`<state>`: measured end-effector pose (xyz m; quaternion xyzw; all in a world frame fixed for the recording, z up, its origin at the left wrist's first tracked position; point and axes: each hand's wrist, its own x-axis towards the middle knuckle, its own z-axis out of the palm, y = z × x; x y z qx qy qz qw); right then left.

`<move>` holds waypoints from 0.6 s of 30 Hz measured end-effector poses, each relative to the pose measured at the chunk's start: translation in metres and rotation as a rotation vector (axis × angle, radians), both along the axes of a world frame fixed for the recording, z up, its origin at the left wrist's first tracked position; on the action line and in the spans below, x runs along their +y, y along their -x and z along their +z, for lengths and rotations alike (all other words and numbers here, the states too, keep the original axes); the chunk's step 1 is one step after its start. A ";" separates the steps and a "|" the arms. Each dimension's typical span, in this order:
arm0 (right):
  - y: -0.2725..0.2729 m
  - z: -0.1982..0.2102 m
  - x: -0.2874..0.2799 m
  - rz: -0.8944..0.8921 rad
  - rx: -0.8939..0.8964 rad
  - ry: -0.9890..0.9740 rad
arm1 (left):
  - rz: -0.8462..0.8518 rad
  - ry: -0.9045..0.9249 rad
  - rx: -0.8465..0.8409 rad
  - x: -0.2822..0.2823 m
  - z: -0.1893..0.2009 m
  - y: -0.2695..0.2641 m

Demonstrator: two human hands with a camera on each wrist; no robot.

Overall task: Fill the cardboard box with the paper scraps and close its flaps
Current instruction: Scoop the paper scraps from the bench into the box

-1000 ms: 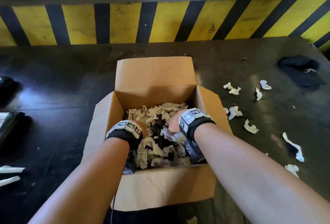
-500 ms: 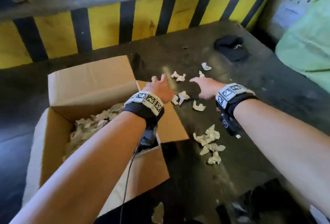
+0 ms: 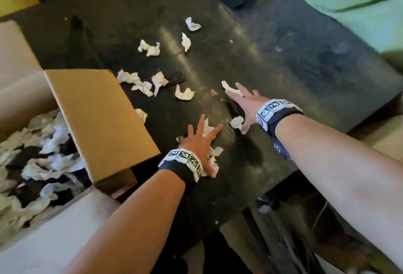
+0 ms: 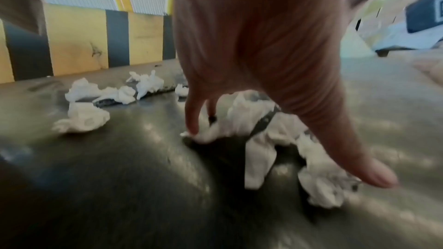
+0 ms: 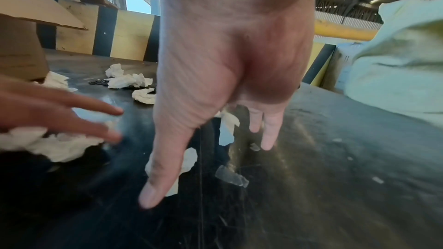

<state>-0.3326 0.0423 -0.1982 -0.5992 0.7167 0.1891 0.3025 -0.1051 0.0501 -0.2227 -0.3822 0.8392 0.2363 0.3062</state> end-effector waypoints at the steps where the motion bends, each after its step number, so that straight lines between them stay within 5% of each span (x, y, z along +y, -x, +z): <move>1: 0.000 -0.007 -0.004 0.012 0.010 0.027 | -0.023 0.035 -0.003 0.001 -0.005 -0.001; 6: -0.005 -0.023 -0.011 -0.114 -0.079 0.271 | 0.046 0.056 0.206 -0.007 -0.008 0.003; 11: -0.020 -0.031 0.000 -0.260 -0.133 0.253 | 0.072 0.063 0.219 -0.021 0.012 0.009; 18: -0.048 0.043 -0.034 -0.278 -0.224 0.402 | 0.248 0.306 0.464 -0.082 0.107 -0.004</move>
